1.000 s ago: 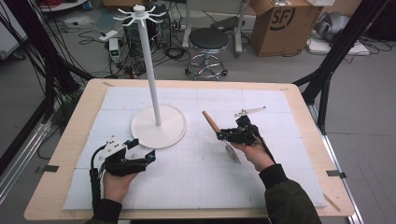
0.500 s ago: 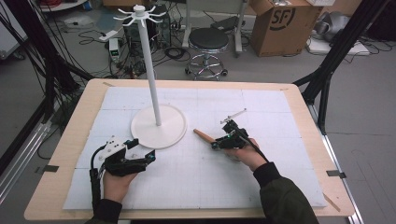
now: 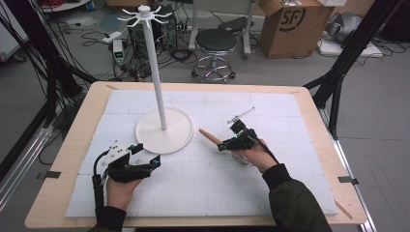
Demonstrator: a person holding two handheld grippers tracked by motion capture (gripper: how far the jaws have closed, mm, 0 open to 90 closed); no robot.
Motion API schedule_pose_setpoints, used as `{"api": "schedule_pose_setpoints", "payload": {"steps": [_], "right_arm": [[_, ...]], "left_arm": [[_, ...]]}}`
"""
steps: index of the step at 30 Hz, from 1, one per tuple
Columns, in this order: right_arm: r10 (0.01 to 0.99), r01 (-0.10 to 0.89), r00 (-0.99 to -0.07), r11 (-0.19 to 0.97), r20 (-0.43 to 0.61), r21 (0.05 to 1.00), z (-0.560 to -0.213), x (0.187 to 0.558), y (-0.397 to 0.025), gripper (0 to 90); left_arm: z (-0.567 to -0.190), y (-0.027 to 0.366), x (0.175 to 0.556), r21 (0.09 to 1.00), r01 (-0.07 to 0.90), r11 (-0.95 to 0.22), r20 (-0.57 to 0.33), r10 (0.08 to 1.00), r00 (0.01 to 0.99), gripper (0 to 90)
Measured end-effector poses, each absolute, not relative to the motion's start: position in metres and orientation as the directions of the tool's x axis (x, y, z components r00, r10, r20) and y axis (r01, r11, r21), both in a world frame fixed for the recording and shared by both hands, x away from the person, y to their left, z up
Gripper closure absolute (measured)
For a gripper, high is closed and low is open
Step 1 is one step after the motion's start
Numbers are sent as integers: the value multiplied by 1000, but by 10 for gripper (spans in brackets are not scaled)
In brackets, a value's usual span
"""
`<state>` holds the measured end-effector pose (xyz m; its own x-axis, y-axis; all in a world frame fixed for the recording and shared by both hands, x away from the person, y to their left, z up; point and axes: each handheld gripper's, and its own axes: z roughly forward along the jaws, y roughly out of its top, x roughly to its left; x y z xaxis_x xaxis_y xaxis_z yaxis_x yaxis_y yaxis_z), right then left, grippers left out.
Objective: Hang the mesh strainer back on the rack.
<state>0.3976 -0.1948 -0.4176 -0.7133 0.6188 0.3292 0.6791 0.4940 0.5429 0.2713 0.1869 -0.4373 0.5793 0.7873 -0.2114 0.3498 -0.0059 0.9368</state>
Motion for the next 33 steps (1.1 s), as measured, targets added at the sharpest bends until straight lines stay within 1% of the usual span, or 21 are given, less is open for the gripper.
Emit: {"api": "schedule_pose_setpoints", "payload": {"steps": [1,3,6,9,13,16,18,19,23,33], "right_arm": [[609,689,-703,452,368,567,-412,398,-199,715],[593,694,-692,389,412,606,-401,399,-207,714],[537,675,-702,291,468,678,-385,398,-215,714],[466,636,-731,199,499,746,-367,397,-217,714],[431,566,-772,129,468,815,-341,397,-210,714],[415,523,-795,97,444,847,-324,398,-203,713],[406,515,-799,77,444,854,-319,398,-201,714],[404,493,-807,61,430,868,-310,400,-196,713],[383,464,-822,22,421,885,-296,403,-187,713],[360,418,-845,-17,395,908,-273,408,-166,713]], "left_arm": [[-437,187,271,936,351,-8,-210,787,580,146],[-437,187,271,937,350,-7,-210,788,579,146],[-437,186,271,937,348,-5,-211,788,579,146],[-437,186,271,937,349,-9,-208,788,579,146],[-437,187,271,936,351,-8,-210,789,577,146],[-437,187,271,938,348,-8,-207,789,578,147],[-437,187,271,937,349,-8,-209,788,579,146],[-437,187,271,938,347,-3,-211,788,578,146],[-436,188,271,939,343,2,-213,787,579,147],[-436,188,271,939,344,9,-221,783,582,148]]}}
